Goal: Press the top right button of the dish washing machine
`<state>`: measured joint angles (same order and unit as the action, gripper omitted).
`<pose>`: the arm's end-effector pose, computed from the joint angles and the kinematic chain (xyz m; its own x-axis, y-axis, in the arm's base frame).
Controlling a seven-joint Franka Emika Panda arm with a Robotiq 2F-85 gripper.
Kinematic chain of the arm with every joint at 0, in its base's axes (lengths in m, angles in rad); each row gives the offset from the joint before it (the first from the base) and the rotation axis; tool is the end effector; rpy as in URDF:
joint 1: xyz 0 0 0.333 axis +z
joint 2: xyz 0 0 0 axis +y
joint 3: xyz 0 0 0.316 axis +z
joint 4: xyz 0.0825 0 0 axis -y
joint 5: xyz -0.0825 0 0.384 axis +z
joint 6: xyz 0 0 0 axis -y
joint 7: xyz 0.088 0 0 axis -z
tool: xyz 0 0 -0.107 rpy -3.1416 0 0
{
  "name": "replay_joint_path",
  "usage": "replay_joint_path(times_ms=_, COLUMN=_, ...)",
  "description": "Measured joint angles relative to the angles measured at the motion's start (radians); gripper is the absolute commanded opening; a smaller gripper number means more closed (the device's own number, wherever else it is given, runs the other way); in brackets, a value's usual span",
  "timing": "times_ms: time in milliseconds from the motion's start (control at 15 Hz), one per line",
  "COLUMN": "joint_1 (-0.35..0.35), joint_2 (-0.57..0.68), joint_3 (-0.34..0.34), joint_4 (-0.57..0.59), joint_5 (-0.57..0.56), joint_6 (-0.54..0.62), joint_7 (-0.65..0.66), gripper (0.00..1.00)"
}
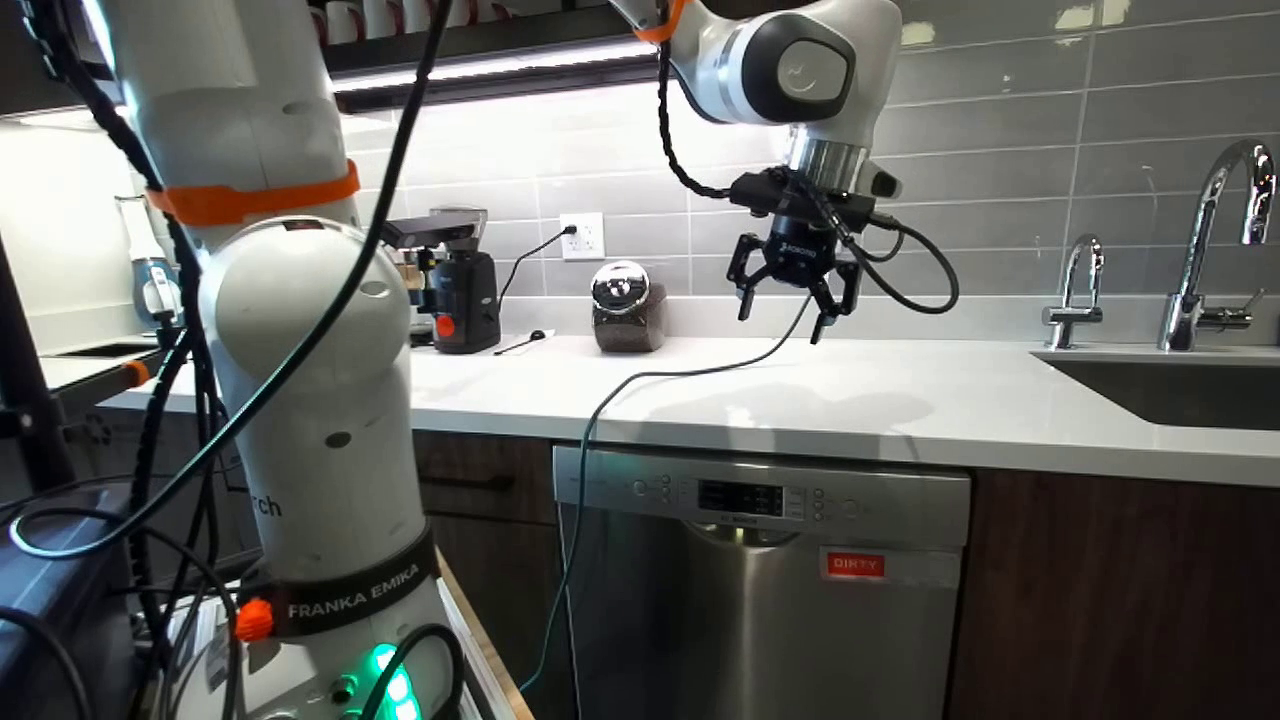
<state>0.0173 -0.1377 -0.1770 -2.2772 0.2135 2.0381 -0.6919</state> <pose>0.4794 -0.0662 0.4050 0.9107 0.4110 0.0408 0.4089 -0.8835 -0.2283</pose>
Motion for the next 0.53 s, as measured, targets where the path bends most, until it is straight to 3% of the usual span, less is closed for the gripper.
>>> replay_joint_path(times_ms=267, joint_1=-0.005, joint_2=0.011, joint_3=0.015, joint_4=-0.017, joint_5=-0.004, joint_6=0.026, joint_7=-0.136, gripper=1.00)
replay_joint_path(times_ms=533, joint_1=-0.012, joint_2=0.016, joint_3=0.027, joint_4=-0.060, joint_5=-0.028, joint_6=0.135, joint_7=-0.198, gripper=1.00)
